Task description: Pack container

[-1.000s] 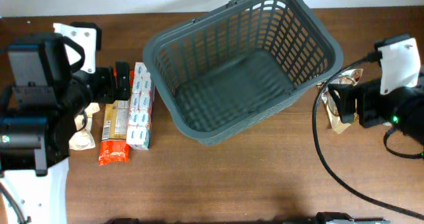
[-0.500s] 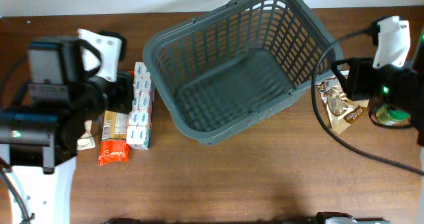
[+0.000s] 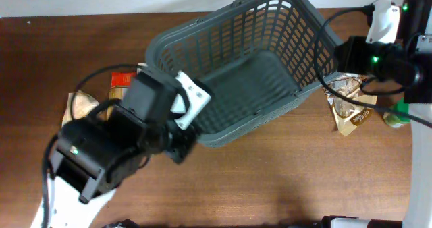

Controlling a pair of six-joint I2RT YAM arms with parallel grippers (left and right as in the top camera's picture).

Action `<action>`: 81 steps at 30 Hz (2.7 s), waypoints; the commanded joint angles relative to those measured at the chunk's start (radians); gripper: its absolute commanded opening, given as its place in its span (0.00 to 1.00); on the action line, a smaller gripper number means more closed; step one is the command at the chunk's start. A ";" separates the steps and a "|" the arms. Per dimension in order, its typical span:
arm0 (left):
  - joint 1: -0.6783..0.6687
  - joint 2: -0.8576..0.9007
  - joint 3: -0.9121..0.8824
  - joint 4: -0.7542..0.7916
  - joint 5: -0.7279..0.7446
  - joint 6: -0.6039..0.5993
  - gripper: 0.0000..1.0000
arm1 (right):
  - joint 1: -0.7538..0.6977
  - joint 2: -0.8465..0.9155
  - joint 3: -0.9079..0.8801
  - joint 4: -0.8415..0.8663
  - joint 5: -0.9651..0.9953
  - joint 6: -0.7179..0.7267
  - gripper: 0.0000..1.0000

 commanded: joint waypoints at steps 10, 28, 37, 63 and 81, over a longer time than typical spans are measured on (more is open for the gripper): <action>-0.219 0.041 0.018 -0.048 0.048 0.001 0.02 | 0.006 0.095 0.018 0.067 0.016 0.055 0.04; -0.238 0.290 0.018 -0.117 0.044 0.078 0.02 | 0.006 0.243 0.016 -0.023 -0.002 0.068 0.04; -0.235 0.377 0.017 -0.117 -0.114 0.091 0.02 | 0.006 0.243 0.016 -0.129 -0.002 0.035 0.04; 0.059 0.382 0.017 0.030 -0.217 0.072 0.02 | 0.052 0.241 0.016 -0.263 -0.006 -0.127 0.04; 0.261 0.077 0.193 0.019 -0.369 -0.106 0.02 | -0.203 0.198 0.344 -0.185 -0.009 0.024 0.04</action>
